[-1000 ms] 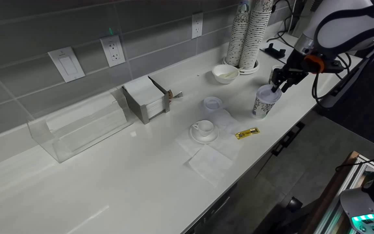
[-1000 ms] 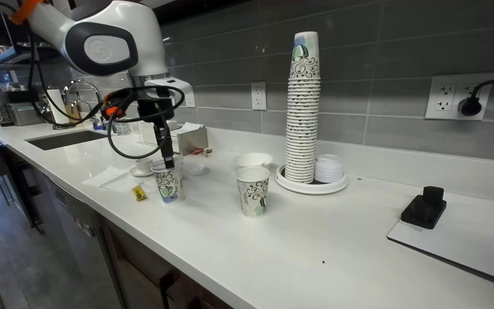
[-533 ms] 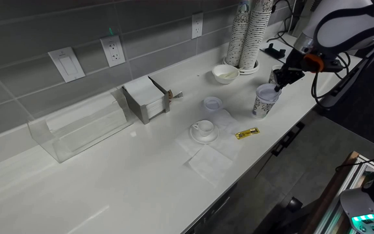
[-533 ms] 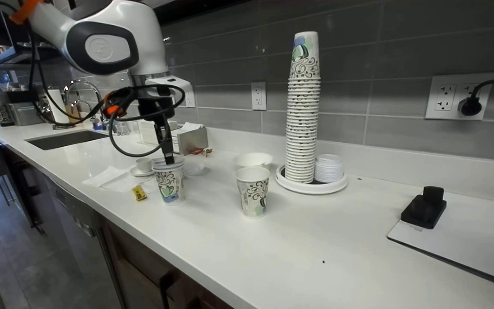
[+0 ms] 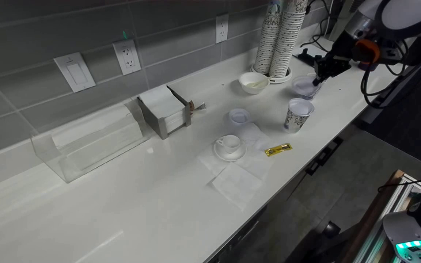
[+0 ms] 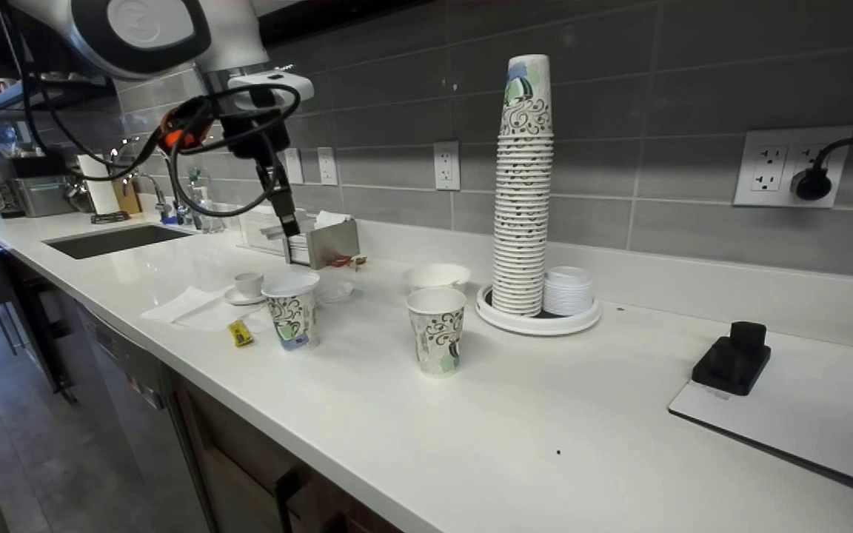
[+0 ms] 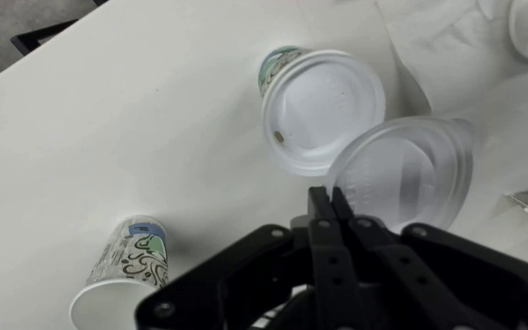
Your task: Stack the cup lids
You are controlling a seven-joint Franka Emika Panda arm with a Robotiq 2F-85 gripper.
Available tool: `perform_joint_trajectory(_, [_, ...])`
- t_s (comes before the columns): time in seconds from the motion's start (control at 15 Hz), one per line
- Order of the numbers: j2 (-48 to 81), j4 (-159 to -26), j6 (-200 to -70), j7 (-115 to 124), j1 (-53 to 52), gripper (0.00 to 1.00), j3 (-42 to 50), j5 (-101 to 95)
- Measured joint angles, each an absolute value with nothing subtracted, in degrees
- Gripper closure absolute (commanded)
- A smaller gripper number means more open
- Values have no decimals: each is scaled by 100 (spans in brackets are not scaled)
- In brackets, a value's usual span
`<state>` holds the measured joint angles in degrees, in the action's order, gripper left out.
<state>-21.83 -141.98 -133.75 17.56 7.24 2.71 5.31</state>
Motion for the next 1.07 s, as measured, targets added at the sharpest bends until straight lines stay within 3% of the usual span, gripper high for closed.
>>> perform_joint_trajectory(0.67, [-1967, -14064, -13425, 3347, -65, 98, -935, 1088])
perform_joint_trajectory(1.07, [-1365, -13788, -13507, 3546, -181, 99, -974, 1128])
